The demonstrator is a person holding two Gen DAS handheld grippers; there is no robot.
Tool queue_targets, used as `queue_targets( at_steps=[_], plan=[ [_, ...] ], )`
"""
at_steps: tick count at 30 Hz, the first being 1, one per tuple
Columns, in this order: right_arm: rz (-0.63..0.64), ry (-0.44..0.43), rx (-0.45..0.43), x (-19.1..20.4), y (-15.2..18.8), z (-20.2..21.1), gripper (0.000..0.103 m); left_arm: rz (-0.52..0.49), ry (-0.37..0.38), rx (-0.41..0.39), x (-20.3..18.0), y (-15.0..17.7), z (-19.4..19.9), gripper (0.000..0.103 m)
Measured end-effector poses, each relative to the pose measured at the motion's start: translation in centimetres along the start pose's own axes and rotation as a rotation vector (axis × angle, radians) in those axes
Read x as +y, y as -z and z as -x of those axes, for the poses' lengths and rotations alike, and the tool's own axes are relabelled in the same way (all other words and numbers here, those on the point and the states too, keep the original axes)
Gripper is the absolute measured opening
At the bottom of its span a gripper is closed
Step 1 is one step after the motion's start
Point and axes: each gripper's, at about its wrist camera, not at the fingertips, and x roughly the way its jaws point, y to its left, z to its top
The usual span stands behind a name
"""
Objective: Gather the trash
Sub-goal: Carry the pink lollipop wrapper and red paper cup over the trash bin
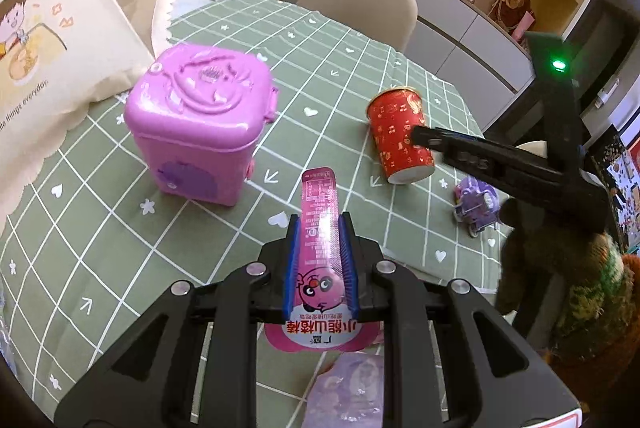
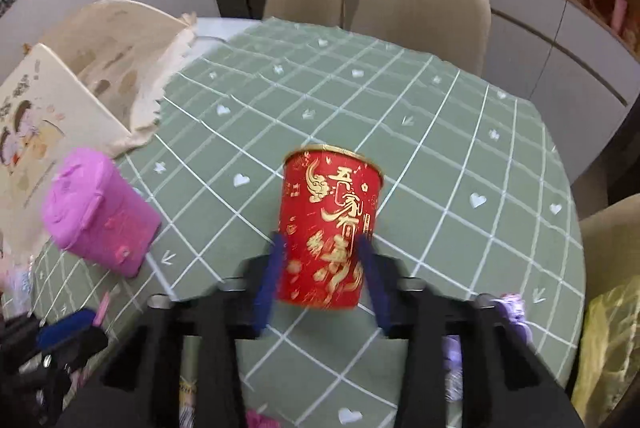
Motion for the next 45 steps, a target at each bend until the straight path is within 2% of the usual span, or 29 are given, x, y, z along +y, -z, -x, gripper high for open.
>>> queue_targets(
  at_steps=[5, 7, 9, 11, 13, 14, 16, 20, 22, 23, 27, 30, 35, 38, 41, 45],
  plan=[
    [-0.009, -0.059, 0.008, -1.4, 0.2, 1.3, 0.009, -0.014, -0.017, -0.036, -1.6, -0.2, 1.5, 0.018],
    [-0.01, -0.036, -0.012, -1.8, 0.4, 1.5, 0.018, -0.003, -0.03, -0.036, -1.8, -0.1, 1.9, 0.018],
    [-0.037, -0.004, -0.019, -2.6, 0.3, 1.1, 0.05, 0.001, -0.035, -0.026, -1.9, 0.1, 1.9, 0.018],
    [-0.086, 0.033, 0.008, -3.8, 0.1, -0.2, 0.051, -0.005, -0.042, -0.026, -2.0, 0.2, 2.0, 0.018],
    [-0.109, 0.115, -0.012, -4.9, -0.3, -0.9, 0.052, 0.007, -0.041, -0.029, -1.8, 0.4, 2.1, 0.018],
    [-0.118, 0.128, -0.004, -5.2, -0.5, -1.3, 0.052, 0.019, -0.04, -0.028, -1.5, 0.5, 2.1, 0.018],
    [-0.135, 0.143, 0.028, -6.0, -0.7, -2.3, 0.059, 0.031, -0.035, -0.02, -1.1, 0.7, 1.8, 0.018],
    [-0.232, 0.124, 0.116, -8.2, -0.2, -4.7, 0.06, 0.037, -0.018, 0.006, -0.4, 0.5, 0.1, 0.018],
    [-0.269, 0.12, 0.098, -8.9, 0.2, -4.9, 0.06, 0.044, -0.005, 0.015, -0.1, 0.3, -0.8, 0.018],
    [-0.264, 0.123, 0.074, -9.1, 0.2, -4.7, 0.054, 0.045, 0.002, 0.018, 0.0, 0.2, -1.2, 0.018],
    [-0.188, 0.136, -0.019, -8.7, -0.7, -2.7, 0.051, 0.039, 0.011, 0.021, 0.2, -0.3, -1.9, 0.018],
    [-0.166, 0.103, -0.067, -8.5, -1.4, -0.3, 0.051, 0.03, 0.009, 0.009, -0.5, -0.9, -1.7, 0.018],
    [-0.122, 0.012, -0.138, -8.4, -1.5, 5.0, 0.051, -0.024, 0.005, -0.045, -4.2, -1.9, 0.5, 0.018],
    [-0.103, -0.026, -0.172, -9.3, -0.7, 8.6, 0.051, -0.073, 0.004, -0.088, -7.7, -2.2, 2.3, 0.018],
    [-0.077, -0.031, -0.194, -10.7, 0.2, 11.9, 0.051, -0.105, 0.022, -0.112, -10.7, -2.7, 3.2, 0.018],
    [-0.093, -0.012, -0.211, -14.8, 1.8, 15.4, 0.051, -0.15, 0.067, -0.138, -15.5, -2.8, 3.8, 0.018]
  ],
)
